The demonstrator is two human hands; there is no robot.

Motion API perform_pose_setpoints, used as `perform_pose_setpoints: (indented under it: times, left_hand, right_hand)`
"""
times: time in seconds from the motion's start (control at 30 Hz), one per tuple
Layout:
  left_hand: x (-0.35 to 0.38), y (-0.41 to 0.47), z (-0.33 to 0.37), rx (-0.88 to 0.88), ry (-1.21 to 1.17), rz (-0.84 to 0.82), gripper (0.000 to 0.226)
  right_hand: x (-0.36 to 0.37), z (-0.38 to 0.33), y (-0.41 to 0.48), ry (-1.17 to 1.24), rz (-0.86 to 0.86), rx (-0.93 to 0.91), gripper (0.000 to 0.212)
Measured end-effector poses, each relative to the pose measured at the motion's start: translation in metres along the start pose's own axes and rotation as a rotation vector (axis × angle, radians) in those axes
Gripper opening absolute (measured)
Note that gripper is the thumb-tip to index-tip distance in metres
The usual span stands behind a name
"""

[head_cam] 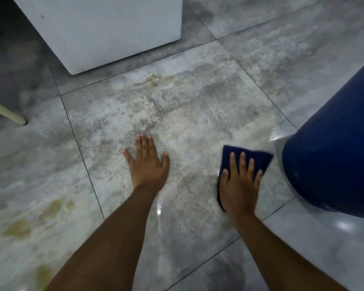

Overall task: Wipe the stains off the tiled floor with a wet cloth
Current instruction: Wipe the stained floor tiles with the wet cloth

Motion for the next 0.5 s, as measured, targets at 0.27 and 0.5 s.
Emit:
perform_pose_setpoints:
  times: [0.27, 0.5]
  left_hand:
    - [-0.022, 0.010, -0.015, -0.116, 0.022, 0.069, 0.075]
    - [-0.050, 0.066, -0.083, -0.204, -0.026, 0.105, 0.074]
  right_hand:
    - [-0.013, -0.084, 0.001, -0.012, 0.029, -0.448, 0.054]
    - [-0.009, -0.089, 0.058, -0.057, 0.047, -0.311, 0.059]
Point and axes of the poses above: each hand's wrist, its own y-axis towards the middle knuckle, its own x-axis out of the palm, z = x × y, the point moved 8 cm from there along y, towards the middle knuckle, and after that the axes turned 12 degrees about -y, right-handed, at the moved point
